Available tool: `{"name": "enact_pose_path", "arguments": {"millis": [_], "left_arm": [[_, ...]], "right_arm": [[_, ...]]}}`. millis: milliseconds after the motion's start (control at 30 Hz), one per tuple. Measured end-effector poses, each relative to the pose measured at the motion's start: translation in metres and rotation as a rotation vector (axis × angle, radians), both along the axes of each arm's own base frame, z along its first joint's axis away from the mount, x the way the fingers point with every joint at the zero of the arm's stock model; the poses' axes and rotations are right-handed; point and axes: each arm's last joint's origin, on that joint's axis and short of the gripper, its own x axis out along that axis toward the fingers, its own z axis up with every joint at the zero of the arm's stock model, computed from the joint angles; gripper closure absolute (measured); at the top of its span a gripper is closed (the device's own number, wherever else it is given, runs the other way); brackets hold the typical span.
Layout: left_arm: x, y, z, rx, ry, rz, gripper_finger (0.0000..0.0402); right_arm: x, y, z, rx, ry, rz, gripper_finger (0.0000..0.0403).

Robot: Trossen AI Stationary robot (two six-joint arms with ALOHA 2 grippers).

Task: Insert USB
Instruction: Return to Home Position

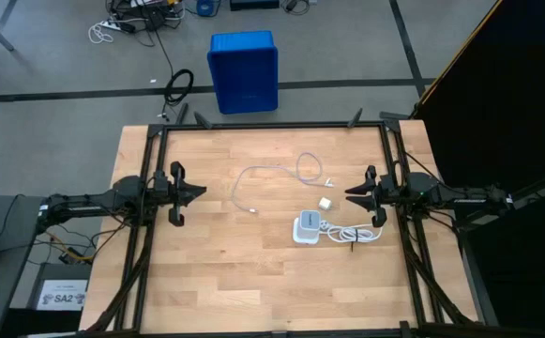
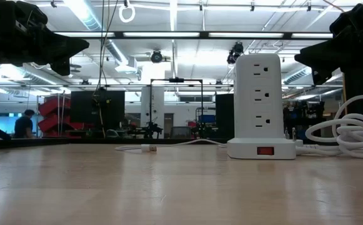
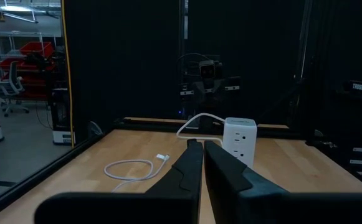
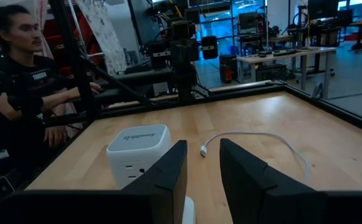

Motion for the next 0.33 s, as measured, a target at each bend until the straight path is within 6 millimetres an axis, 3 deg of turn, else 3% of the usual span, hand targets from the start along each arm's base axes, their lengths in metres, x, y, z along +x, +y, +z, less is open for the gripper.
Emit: {"name": "enact_pose_path", "arguments": {"millis": [333], "left_arm": [[0.0, 0.0002, 0.0, -0.001, 0.0, 0.004, 0.0401]], "right_arm": [[0.0, 0.0, 0.0, 0.0, 0.0, 0.0, 0.034]]}}
